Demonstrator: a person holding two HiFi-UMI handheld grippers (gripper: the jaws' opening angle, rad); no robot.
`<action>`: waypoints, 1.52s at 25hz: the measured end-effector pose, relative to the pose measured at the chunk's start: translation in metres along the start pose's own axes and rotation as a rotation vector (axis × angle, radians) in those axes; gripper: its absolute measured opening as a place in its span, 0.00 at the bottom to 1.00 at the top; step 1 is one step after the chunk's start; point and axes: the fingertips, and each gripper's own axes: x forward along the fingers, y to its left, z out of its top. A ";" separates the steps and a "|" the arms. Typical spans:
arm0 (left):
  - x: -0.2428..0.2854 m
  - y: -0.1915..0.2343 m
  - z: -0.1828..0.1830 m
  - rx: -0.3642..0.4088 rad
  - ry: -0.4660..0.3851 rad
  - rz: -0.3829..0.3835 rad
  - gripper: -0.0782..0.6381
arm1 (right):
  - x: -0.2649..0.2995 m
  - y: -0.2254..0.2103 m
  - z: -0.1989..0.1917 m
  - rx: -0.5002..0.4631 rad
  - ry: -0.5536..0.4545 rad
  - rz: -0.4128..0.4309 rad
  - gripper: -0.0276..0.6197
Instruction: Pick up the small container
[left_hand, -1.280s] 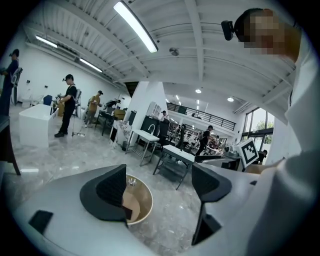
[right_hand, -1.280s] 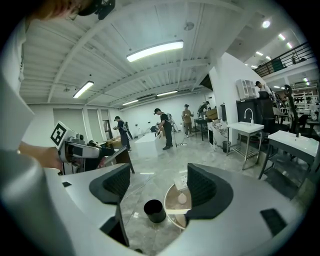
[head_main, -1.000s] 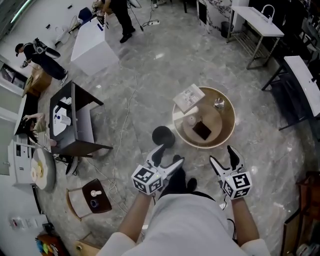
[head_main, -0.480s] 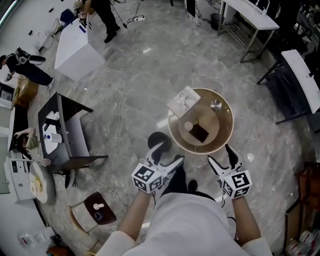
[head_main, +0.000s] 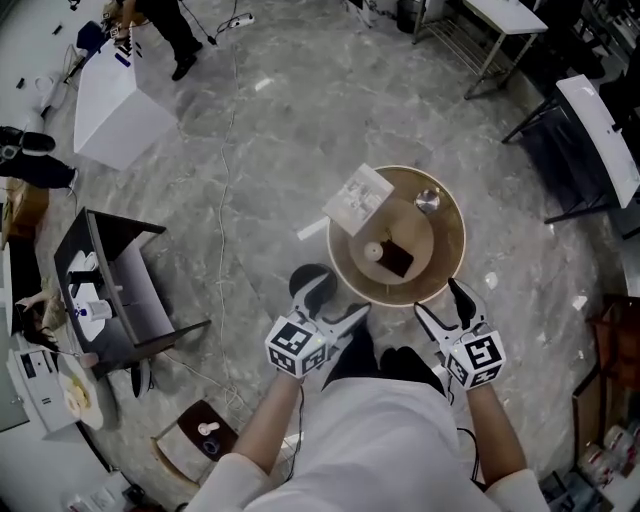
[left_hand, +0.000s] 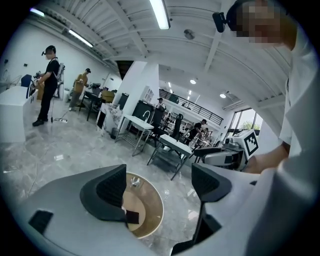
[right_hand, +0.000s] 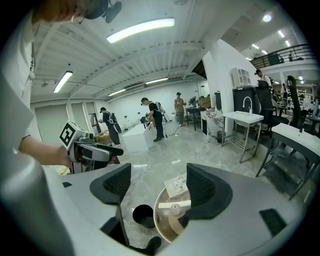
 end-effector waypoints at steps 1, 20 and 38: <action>0.003 0.005 0.000 -0.005 0.004 -0.005 0.68 | 0.006 0.001 0.001 0.003 -0.001 0.005 0.60; 0.068 0.064 -0.036 -0.150 0.021 0.096 0.68 | 0.112 -0.047 -0.029 -0.061 0.123 0.172 0.60; 0.131 0.146 -0.119 -0.209 0.017 0.245 0.68 | 0.221 -0.074 -0.142 -0.159 0.271 0.345 0.58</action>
